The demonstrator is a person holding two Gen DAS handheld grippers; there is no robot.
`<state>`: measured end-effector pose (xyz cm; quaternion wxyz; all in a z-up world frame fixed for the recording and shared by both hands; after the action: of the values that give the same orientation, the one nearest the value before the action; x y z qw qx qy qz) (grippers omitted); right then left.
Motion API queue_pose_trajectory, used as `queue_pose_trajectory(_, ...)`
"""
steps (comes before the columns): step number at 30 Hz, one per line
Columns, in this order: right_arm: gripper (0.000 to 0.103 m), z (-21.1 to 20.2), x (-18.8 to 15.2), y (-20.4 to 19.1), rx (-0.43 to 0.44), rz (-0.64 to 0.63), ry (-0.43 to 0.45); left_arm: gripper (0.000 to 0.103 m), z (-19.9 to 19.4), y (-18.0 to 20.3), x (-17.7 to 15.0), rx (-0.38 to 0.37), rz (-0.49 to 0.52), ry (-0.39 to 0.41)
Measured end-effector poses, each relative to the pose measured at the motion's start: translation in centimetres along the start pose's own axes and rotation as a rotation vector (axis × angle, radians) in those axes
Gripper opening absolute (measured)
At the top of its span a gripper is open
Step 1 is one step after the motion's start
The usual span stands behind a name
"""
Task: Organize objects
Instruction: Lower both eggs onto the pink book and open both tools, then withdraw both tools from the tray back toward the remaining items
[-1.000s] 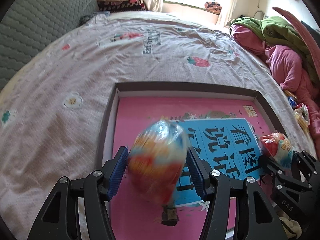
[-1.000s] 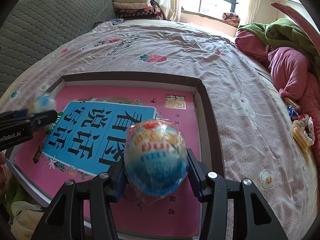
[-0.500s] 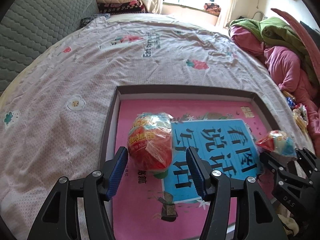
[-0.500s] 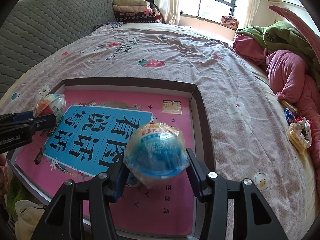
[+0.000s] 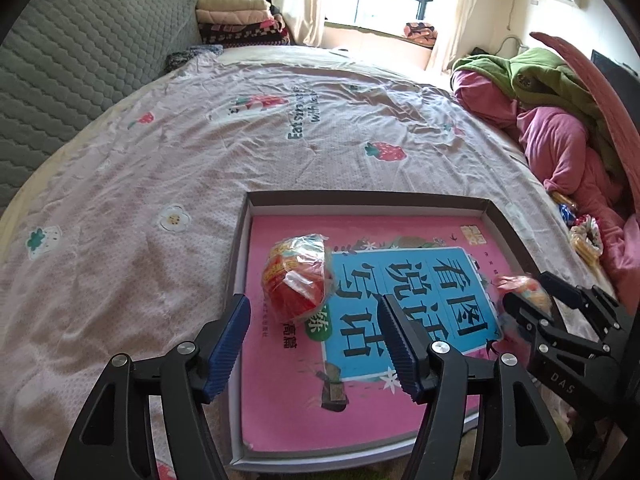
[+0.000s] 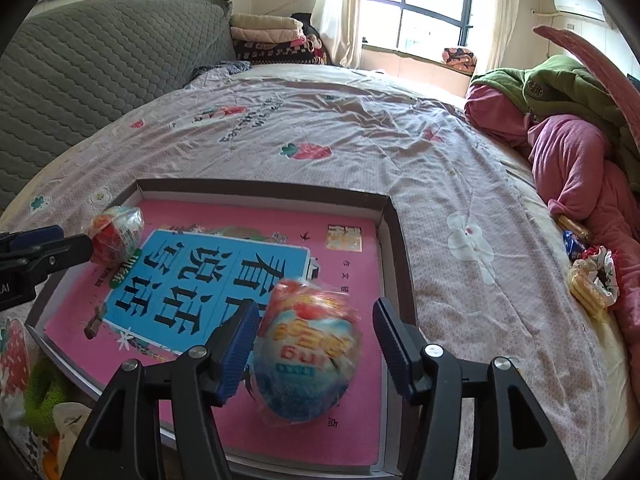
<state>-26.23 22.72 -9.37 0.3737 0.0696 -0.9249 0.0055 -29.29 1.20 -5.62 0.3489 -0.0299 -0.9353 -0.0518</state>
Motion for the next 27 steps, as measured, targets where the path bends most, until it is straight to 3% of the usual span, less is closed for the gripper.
queue_pose_trajectory(15, 0.063, -2.3, 1.0, -0.7, 0.015, -0.002, 0.073, 0.070, -2.7, -0.6, -1.4, 0.062, 0.031, 0.029)
queue_pose_trajectory(27, 0.063, -4.8, 1.2, -0.8, 0.020, -0.011, 0.128, 0.072, -5.6, -0.7, -1.9, 0.038, -0.009, 0.068)
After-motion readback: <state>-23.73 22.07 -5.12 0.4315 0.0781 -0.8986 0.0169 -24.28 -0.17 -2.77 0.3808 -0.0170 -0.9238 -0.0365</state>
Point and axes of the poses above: each gripper's, at about its wrist camera, not at the fingertips, and z roughly the way its jaws point, y to its right, x to its top, the point moved 9 cm from there along z, roughly the way its jaws point, and after that the axes turned 2 degrees about x, right-handed, at the moved point
